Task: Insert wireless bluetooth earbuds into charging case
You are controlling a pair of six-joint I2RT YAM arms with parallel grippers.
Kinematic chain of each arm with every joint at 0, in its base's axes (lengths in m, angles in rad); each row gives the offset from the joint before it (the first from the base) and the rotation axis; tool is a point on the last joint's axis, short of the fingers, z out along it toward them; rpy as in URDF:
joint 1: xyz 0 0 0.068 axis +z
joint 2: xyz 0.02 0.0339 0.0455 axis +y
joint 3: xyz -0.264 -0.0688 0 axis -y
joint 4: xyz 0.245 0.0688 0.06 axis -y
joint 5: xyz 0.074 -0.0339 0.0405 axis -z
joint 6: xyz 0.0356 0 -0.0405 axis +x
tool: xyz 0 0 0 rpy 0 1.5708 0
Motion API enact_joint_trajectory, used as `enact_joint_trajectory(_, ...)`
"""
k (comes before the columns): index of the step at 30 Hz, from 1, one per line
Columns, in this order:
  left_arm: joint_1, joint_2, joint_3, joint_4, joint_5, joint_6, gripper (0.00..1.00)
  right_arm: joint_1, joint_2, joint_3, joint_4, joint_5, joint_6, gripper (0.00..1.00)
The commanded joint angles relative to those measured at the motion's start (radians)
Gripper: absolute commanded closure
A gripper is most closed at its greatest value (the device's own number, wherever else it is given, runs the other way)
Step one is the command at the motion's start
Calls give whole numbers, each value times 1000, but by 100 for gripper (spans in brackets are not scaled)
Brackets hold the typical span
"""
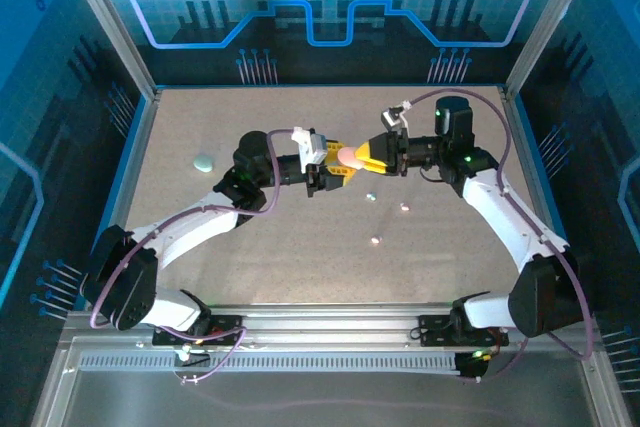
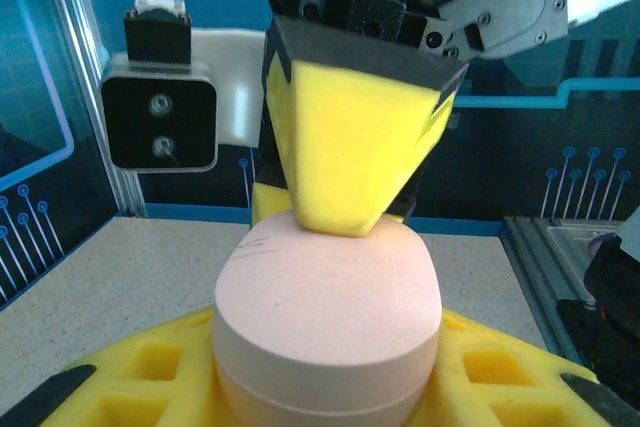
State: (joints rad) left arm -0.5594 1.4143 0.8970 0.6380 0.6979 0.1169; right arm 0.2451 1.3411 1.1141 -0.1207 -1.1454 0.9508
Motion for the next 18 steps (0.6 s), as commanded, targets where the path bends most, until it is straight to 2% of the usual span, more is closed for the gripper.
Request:
enact_joint_trajectory(1, -13, -1, 11, 20, 18, -20, 68, -5, -38, 70, -246, 117, -209, 51)
enact_joint_trajectory(4, -16, -4, 2, 8, 19, -25, 68, -16, -66, 105, -325, 180, -296, 45)
enact_joint_trajectory(7, -22, -5, -8, 7, 8, -33, 69, -22, -95, 137, -419, 284, -390, 43)
enact_joint_trajectory(11, -30, 1, -12, 5, 0, -39, 69, -23, -140, 137, -452, 383, -479, 41)
enact_joint_trajectory(18, -40, 21, -7, 23, -10, -73, 69, 31, -257, 74, -445, 571, -778, 40)
